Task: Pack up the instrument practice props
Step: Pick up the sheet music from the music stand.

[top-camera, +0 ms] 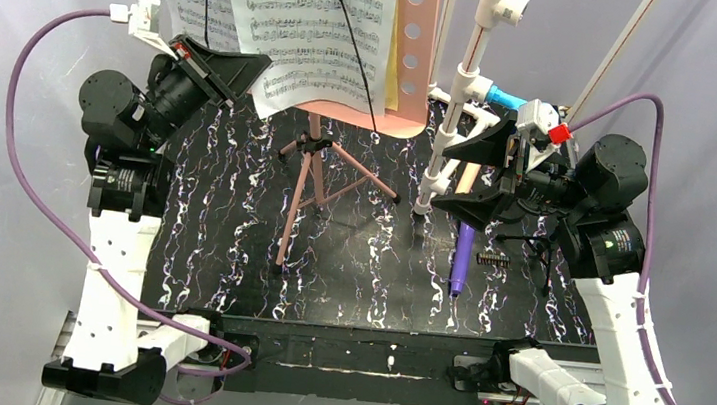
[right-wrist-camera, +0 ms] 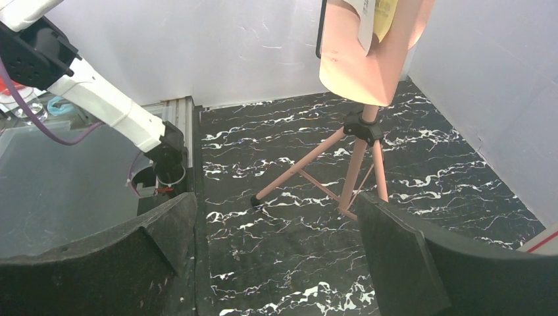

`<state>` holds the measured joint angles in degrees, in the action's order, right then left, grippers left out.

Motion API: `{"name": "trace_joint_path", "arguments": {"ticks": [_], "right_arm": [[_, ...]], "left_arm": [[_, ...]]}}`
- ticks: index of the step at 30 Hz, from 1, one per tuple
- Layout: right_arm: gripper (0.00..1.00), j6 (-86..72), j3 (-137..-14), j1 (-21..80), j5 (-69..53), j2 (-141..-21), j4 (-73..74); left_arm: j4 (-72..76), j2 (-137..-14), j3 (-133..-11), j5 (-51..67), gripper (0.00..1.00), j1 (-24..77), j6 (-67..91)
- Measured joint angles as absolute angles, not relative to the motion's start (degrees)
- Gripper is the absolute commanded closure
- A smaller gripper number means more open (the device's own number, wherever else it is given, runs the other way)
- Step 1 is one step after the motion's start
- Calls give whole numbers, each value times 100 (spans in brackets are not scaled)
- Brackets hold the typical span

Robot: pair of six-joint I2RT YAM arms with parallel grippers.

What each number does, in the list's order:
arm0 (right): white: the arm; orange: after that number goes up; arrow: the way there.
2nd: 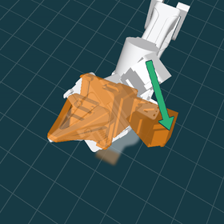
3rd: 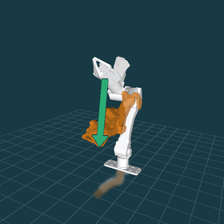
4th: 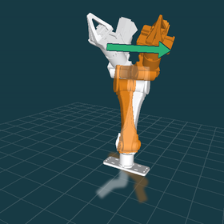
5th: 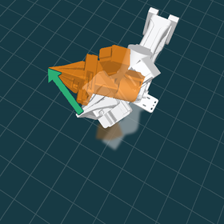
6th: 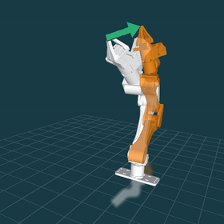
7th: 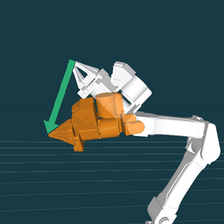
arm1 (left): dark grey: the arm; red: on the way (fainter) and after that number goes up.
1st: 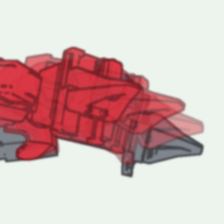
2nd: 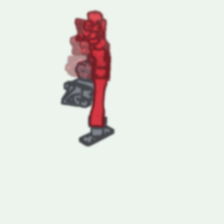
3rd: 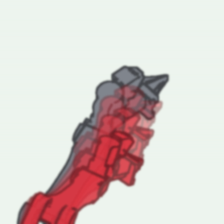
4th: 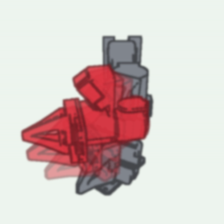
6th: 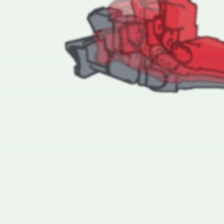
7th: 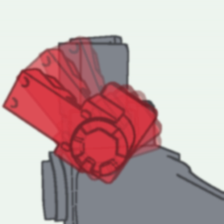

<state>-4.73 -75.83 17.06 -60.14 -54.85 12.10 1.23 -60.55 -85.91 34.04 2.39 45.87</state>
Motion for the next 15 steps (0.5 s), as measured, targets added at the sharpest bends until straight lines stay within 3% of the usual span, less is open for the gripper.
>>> {"name": "trace_joint_path", "arguments": {"ticks": [15], "right_arm": [[0,-429,-7585,1706,-6007,-5561,1369]], "left_arm": [[-672,-5192,-8370,1942,100,239,4169]]}}
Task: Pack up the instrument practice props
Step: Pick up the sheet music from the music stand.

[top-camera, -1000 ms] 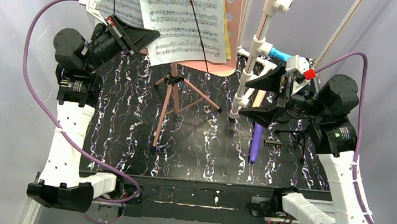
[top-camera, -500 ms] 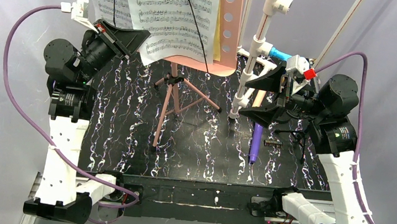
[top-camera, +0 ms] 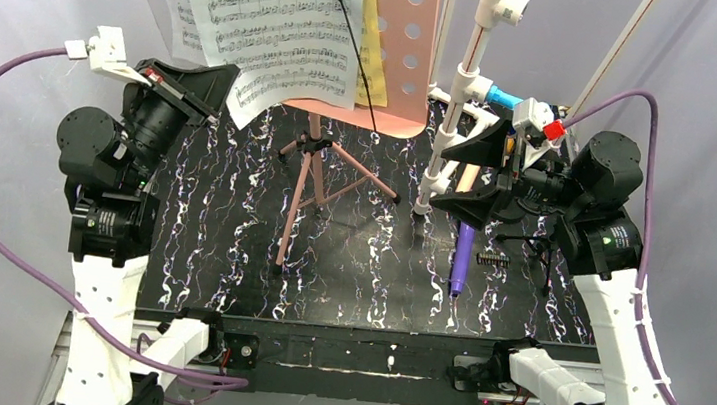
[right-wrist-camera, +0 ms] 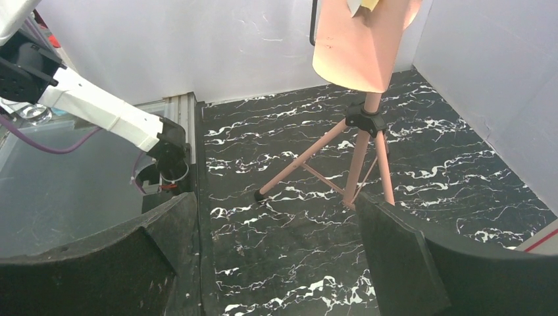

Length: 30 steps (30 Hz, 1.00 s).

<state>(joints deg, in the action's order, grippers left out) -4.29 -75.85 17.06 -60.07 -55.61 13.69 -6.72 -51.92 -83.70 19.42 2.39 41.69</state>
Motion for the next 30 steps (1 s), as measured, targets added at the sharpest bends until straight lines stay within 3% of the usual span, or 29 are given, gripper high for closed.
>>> {"name": "trace_joint_path", "arguments": {"ticks": [22,30], "right_arm": [[0,-78,-7585,1706,-5878,-5555,1839],[0,327,-7467,1706,-5811,-5461,2161]], "left_arm": [[-2502,-3083,-8108,537,100,375,3269],[-3756,-2228,-7214,556,100,539,3256]]}}
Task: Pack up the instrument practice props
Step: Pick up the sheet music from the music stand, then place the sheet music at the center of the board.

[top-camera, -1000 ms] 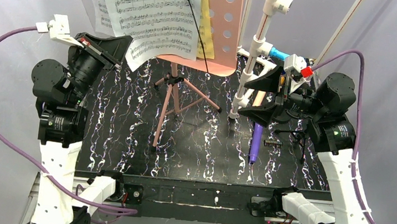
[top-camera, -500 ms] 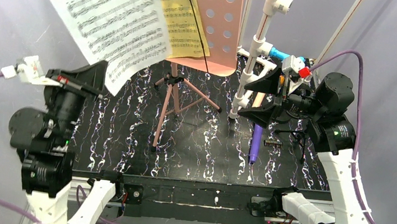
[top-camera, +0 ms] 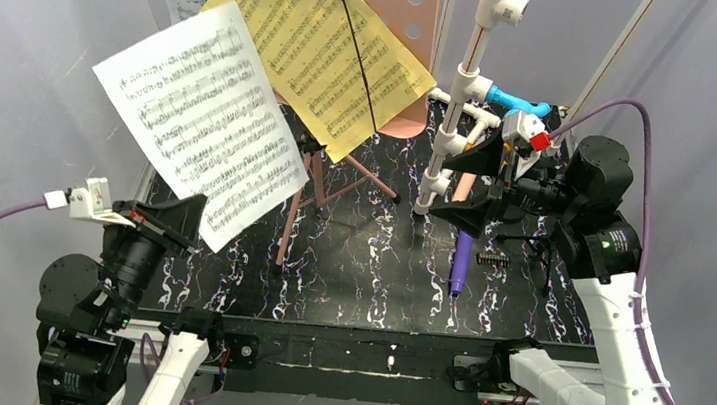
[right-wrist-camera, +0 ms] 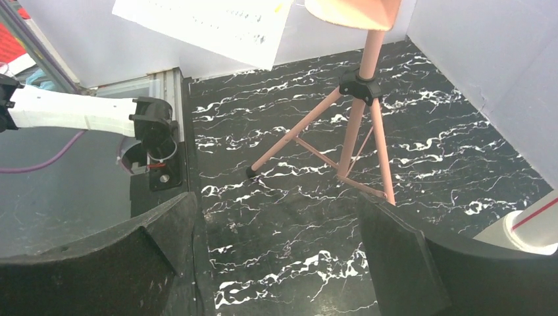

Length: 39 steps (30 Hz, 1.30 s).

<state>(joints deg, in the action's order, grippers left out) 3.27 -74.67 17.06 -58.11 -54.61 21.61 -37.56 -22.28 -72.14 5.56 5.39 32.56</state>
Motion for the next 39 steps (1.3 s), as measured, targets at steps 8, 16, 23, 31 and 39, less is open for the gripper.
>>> {"name": "trace_joint_path", "arguments": {"ticks": [8,16,23,31,39], "right_arm": [[0,458,-7295,1706,-5719,-5446,2274],[0,648,-7144,1706,-5693,-5395,2379],[0,760,-7037,1706,-5690,-5395,2397],[0,902,-6901,1706,-5673,-5360,2469],[0,978,-6836,1706,-5671,-5363,2558]], "left_arm": [[-4110,-1874,-6600,489,100,543,3177],[-4447,-1433,-6018,45,100,543,2912],[-4506,-727,-5041,-325,100,543,2880],[-4687,-268,-4069,-587,100,543,3183],[-4185,-1009,-3848,-849,100,543,3216]]}}
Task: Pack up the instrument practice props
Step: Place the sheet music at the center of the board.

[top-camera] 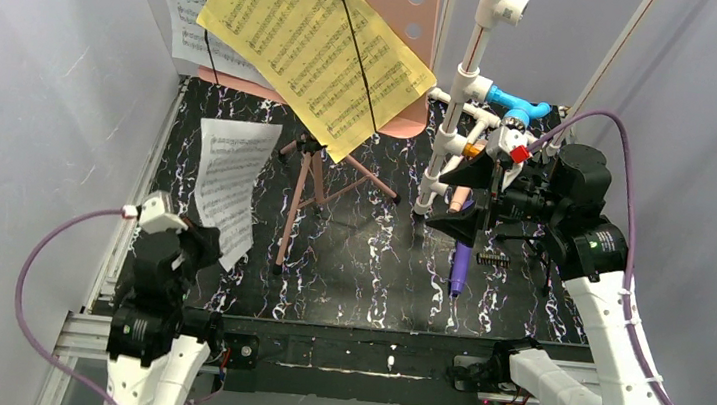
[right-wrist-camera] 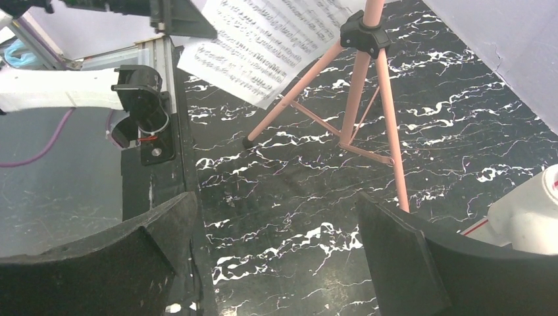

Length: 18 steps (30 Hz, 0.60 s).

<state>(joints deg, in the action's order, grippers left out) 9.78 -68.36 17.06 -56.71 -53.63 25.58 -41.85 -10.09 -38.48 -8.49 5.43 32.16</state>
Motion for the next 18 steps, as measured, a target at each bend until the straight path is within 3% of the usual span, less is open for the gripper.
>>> {"name": "trace_joint_path", "arguments": {"ticks": [10,18], "right_arm": [[0,1179,-6768,1706,-5671,-5360,2711],[0,1385,-6759,1706,-5671,-5356,2867]], "left_arm": [[-2106,-4010,-4018,-829,100,375,2388],[-956,-6029,-4960,1057,100,-969,2189]]}}
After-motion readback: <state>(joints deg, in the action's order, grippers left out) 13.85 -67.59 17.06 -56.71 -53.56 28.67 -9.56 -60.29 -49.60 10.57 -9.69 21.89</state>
